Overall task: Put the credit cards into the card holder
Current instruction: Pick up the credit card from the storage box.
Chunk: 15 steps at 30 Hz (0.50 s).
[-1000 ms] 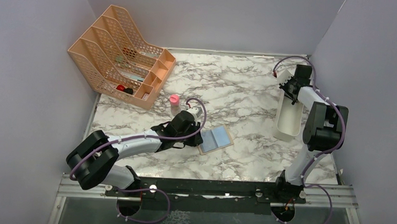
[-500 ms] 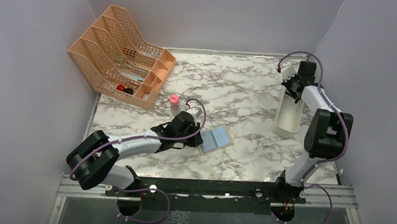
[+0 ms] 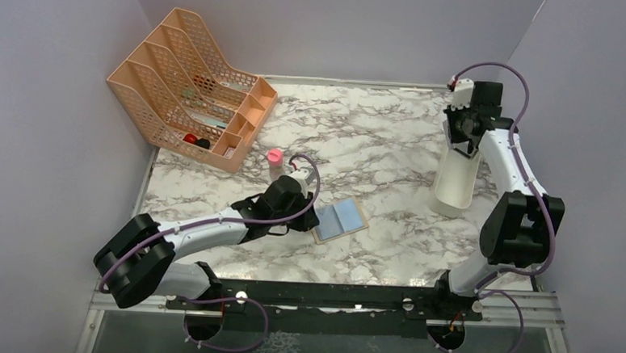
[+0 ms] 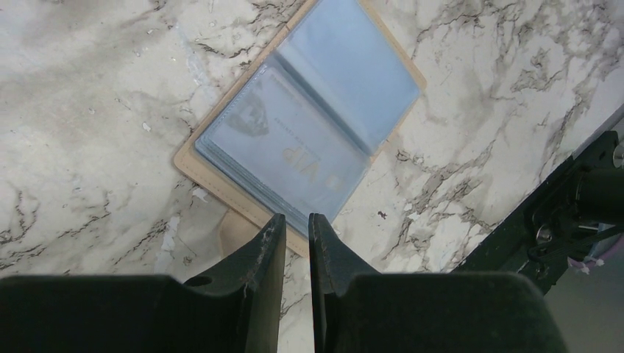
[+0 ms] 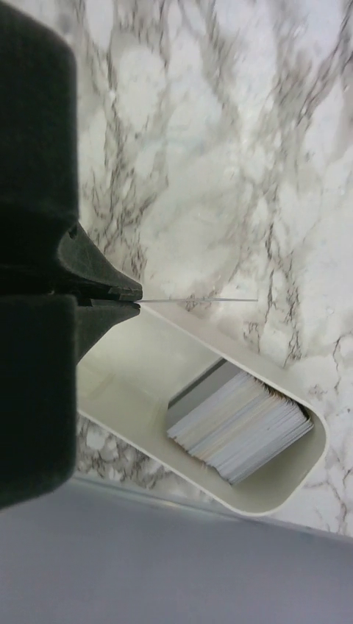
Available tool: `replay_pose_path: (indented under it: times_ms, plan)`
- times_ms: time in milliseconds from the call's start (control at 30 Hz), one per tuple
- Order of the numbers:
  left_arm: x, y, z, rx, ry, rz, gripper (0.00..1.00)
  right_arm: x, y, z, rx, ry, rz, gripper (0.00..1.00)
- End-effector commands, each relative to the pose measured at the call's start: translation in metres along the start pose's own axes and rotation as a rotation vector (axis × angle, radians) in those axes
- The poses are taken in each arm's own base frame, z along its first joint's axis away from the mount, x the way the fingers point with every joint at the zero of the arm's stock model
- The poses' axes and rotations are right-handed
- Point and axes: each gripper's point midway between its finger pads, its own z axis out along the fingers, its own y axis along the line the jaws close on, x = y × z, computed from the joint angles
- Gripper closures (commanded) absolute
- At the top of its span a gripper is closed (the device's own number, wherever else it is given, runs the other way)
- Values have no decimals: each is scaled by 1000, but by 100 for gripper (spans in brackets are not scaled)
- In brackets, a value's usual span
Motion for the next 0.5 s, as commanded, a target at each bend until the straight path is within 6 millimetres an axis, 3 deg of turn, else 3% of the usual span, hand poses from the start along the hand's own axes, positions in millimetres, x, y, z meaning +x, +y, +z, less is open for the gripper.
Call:
replay_pose_path:
  times_ms: [0,133,233,467]
  plan:
    - [-6,3,-12,-17,-37,14,79,-31,28,-42,-106,-75,293,99]
    - [-8,2,-15,-18,-37,26,78,-65,70,-75,-350,-237,383,99]
    - [-11,-3,-19,2,-53,18,78,-75,98,-95,-483,-309,439,99]
    - [-19,-5,-25,-7,-69,26,78,-42,176,-106,-690,-225,423,99]
